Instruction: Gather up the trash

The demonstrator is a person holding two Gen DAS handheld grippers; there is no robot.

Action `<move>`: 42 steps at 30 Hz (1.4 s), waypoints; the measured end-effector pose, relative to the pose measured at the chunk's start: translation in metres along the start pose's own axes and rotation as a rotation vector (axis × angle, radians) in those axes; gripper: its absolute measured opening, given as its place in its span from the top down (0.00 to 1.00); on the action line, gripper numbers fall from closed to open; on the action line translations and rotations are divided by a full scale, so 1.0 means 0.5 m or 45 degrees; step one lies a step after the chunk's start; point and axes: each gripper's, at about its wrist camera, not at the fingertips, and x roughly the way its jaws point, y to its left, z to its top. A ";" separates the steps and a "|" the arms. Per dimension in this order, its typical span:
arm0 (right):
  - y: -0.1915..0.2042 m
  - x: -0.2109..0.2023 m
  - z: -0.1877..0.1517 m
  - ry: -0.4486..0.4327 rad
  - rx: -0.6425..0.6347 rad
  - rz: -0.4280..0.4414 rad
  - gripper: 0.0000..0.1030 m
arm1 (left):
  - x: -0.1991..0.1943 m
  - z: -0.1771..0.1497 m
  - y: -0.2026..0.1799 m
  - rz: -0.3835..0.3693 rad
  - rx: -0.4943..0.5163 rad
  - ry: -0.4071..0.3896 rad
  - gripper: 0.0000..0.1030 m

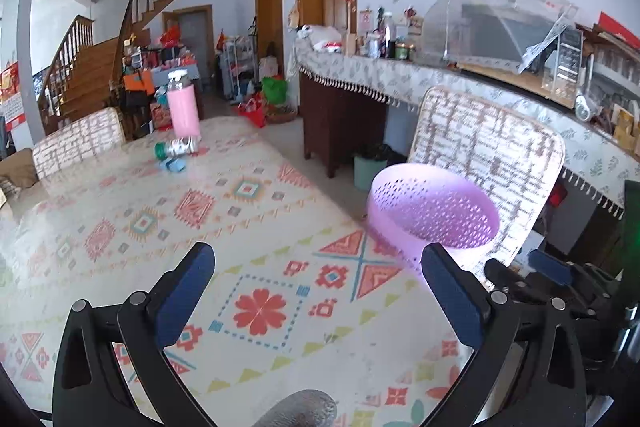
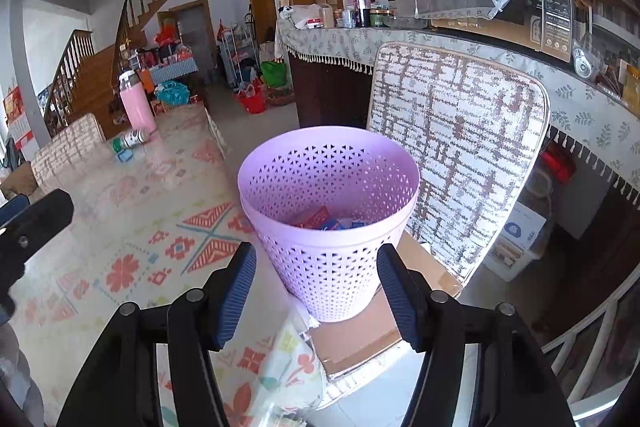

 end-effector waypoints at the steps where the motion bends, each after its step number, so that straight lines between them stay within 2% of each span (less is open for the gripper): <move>1: -0.001 0.001 -0.002 0.003 0.002 -0.001 0.35 | 0.003 -0.003 0.002 0.008 -0.004 0.010 0.00; 16: -0.006 -0.011 -0.020 -0.026 -0.039 -0.076 0.33 | 0.024 -0.022 -0.024 0.036 0.048 0.085 0.00; 42: -0.035 -0.012 -0.027 -0.028 -0.008 -0.061 0.33 | 0.044 -0.029 -0.053 0.016 0.063 0.147 0.00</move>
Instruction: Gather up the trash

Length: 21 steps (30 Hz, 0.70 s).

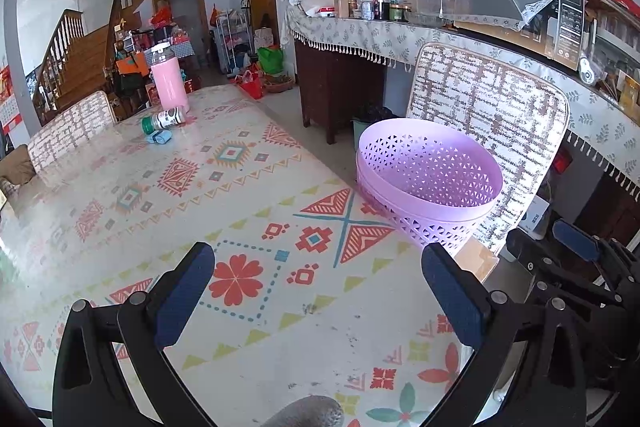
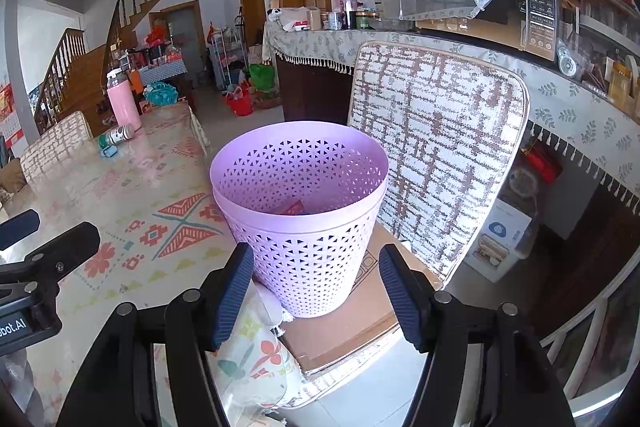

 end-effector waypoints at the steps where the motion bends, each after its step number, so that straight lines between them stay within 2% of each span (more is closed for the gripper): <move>1: 0.001 0.001 0.000 0.001 -0.001 0.000 0.33 | 0.000 0.000 0.000 0.000 0.000 0.001 0.00; 21: 0.008 0.004 0.001 0.012 -0.017 -0.001 0.32 | 0.012 -0.008 0.008 -0.001 -0.024 0.026 0.00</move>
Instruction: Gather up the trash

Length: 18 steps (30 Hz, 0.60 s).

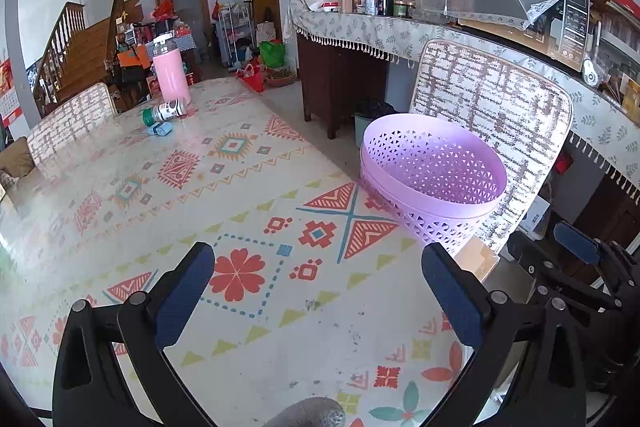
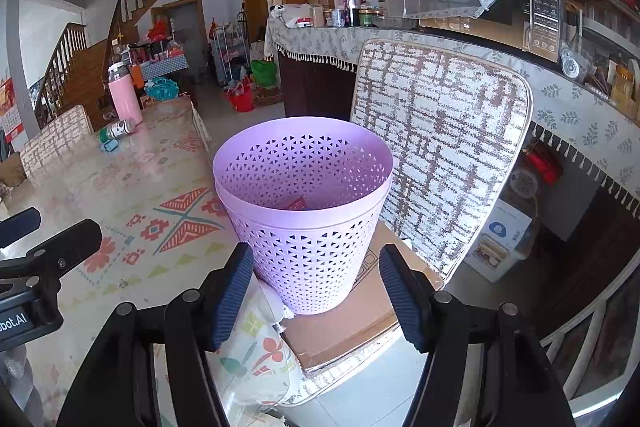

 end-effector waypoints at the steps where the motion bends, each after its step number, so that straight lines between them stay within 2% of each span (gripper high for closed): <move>1: 0.000 0.000 0.000 0.001 0.001 0.001 0.32 | 0.000 -0.001 0.000 0.000 -0.002 0.001 0.00; 18: 0.000 0.003 -0.003 0.008 0.002 0.000 0.32 | 0.001 0.000 0.001 -0.001 -0.001 0.002 0.00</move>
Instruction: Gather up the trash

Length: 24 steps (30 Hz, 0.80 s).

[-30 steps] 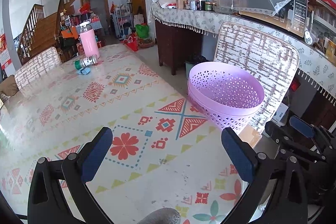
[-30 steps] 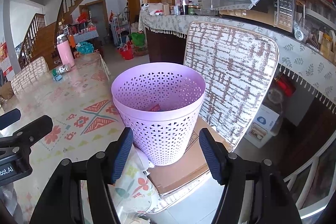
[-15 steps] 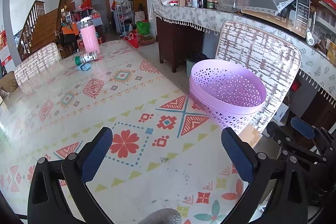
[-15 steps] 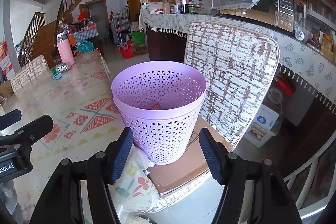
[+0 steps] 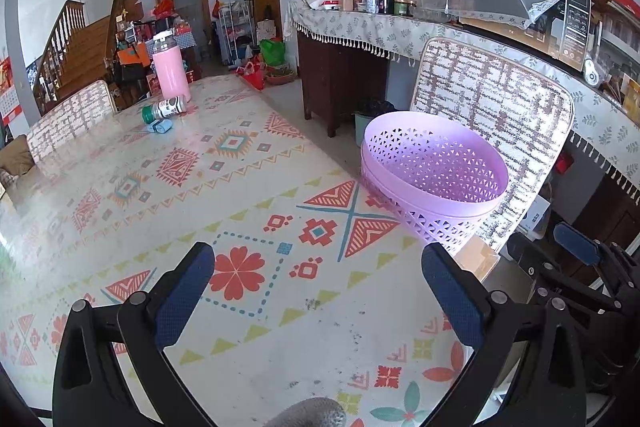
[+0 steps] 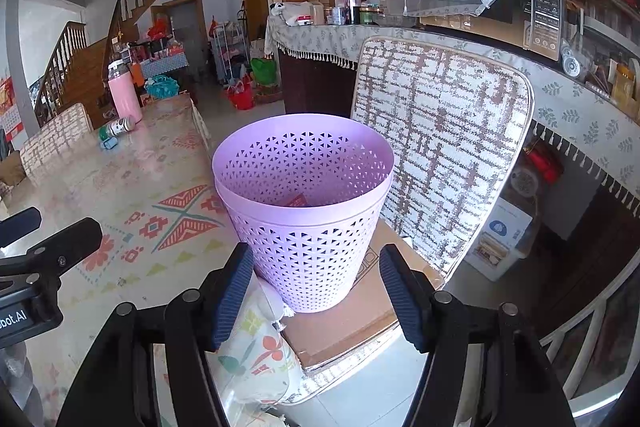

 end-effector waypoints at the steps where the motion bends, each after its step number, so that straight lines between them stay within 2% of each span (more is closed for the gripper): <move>1: 0.000 0.000 -0.001 0.001 -0.001 0.000 0.32 | 0.000 -0.001 0.000 0.000 -0.001 0.001 0.00; 24: 0.004 0.008 -0.006 0.009 -0.011 0.004 0.32 | 0.000 0.002 0.000 0.002 0.000 0.001 0.00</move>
